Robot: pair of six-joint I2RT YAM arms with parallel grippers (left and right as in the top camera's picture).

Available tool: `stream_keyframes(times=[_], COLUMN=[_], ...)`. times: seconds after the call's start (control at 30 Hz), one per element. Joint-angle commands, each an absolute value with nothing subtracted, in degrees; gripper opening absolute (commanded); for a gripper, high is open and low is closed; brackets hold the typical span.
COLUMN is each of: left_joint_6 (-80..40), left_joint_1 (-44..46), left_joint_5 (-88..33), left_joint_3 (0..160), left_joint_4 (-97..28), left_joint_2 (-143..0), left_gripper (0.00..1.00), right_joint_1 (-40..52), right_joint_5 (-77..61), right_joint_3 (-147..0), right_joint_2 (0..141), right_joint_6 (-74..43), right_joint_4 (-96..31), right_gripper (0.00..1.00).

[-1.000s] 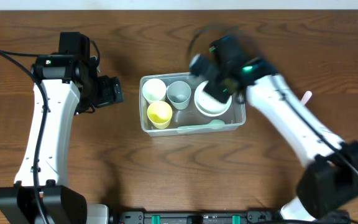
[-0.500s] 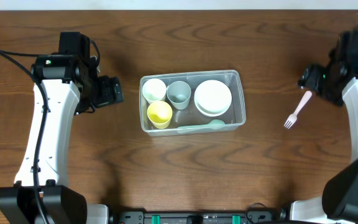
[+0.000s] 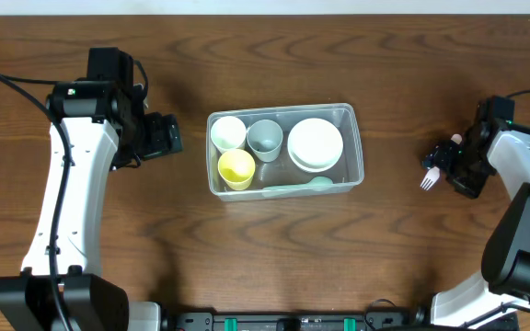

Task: Pack container
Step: 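Move right gripper to the white fork and grasp it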

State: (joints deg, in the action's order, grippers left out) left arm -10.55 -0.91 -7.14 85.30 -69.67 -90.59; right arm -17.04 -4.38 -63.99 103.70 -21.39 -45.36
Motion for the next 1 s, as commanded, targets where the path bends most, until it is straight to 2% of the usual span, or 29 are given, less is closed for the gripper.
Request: stream_keyframes(times=[0.0, 0.97], left_joint_6=[-10.8, -10.8], left_joint_1=[-0.9, -0.9], left_joint_5=[-6.9, -6.9], left_joint_3=[85.3, 85.3], left_joint_4=[-70.0, -70.0], left_joint_2=[-90.5, -90.5], left_gripper=[0.94, 0.95], right_joint_1=[-17.2, -17.2], right_joint_5=[-4.9, -2.9], right_joint_3=[-63.5, -61.8], right_joint_2=[105.2, 107.1], right_joint_6=[-22.3, -22.2], right_joint_4=[-45.0, -42.6], right_gripper=[0.83, 0.8])
